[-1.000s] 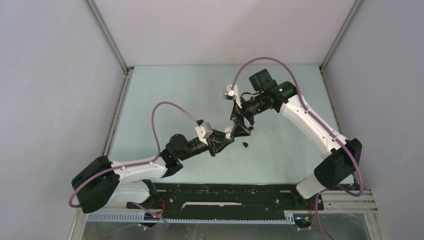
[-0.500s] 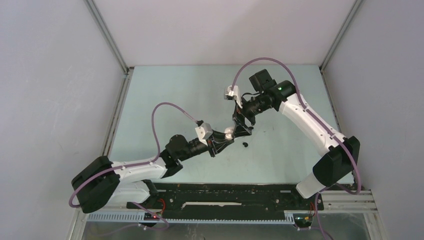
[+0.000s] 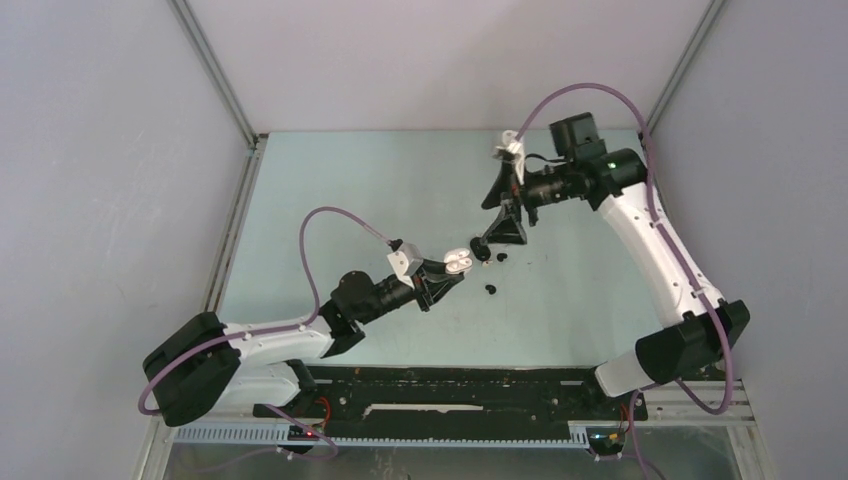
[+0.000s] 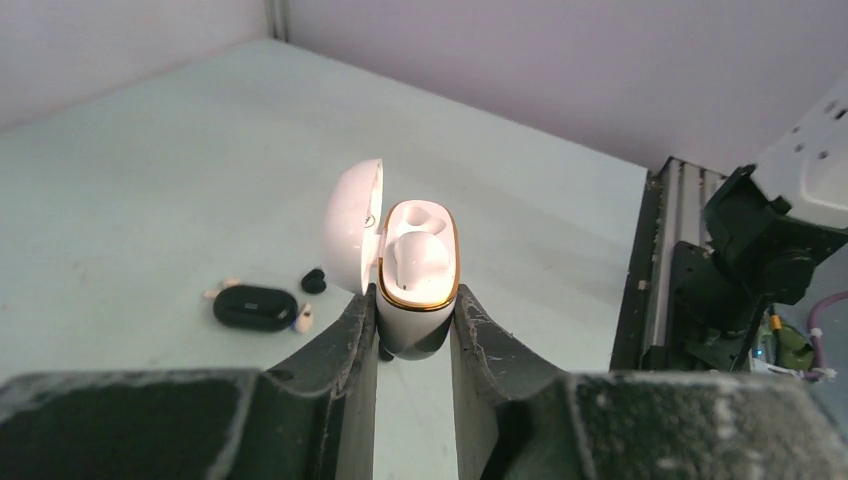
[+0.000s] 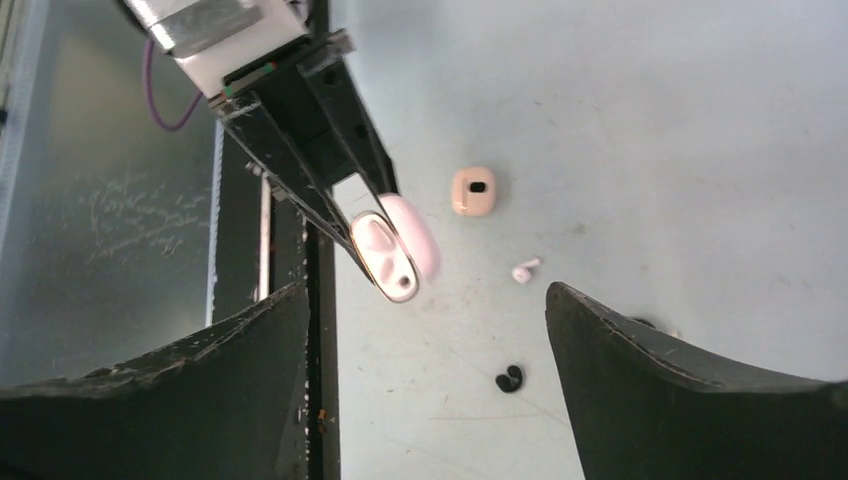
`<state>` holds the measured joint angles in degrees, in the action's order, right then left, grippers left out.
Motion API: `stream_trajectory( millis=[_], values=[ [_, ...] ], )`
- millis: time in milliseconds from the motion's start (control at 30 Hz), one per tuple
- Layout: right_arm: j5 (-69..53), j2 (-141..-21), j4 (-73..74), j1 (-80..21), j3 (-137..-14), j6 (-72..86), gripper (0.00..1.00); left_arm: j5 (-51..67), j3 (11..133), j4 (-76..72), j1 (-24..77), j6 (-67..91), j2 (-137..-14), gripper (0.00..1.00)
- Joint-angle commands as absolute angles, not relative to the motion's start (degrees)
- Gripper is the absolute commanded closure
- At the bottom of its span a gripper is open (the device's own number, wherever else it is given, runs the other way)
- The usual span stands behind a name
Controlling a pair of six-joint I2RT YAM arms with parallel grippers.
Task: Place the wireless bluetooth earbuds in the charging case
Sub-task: Adjust the left earbud in the left side groove of the charging case, then pick up the right earbud from the center of the board.
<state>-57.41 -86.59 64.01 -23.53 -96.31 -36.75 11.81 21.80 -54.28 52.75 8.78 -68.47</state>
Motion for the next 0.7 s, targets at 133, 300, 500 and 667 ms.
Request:
stream_trajectory(
  millis=[133,300,500,667],
  values=[
    [-51.19,-81.78,29.67,-14.49,-74.27,-11.44,0.34,0.29,17.25,-52.39,52.52,12.45,-63.08,1.0],
    [-44.21,-84.47,25.0,-19.5,-67.46,-14.83,0.46,-6.6,12.33,-50.42,52.56,12.92,-56.63,1.0],
    [-38.41,-92.07,20.16,-21.71,-66.93,-15.04,0.51,-11.36,5.59,-53.04,52.57,11.42,-51.11,1.0],
    [-33.42,-100.16,19.02,-26.37,-69.29,-20.71,0.52,-10.67,0.53,-59.94,51.94,8.47,-53.48,1.0]
  ],
)
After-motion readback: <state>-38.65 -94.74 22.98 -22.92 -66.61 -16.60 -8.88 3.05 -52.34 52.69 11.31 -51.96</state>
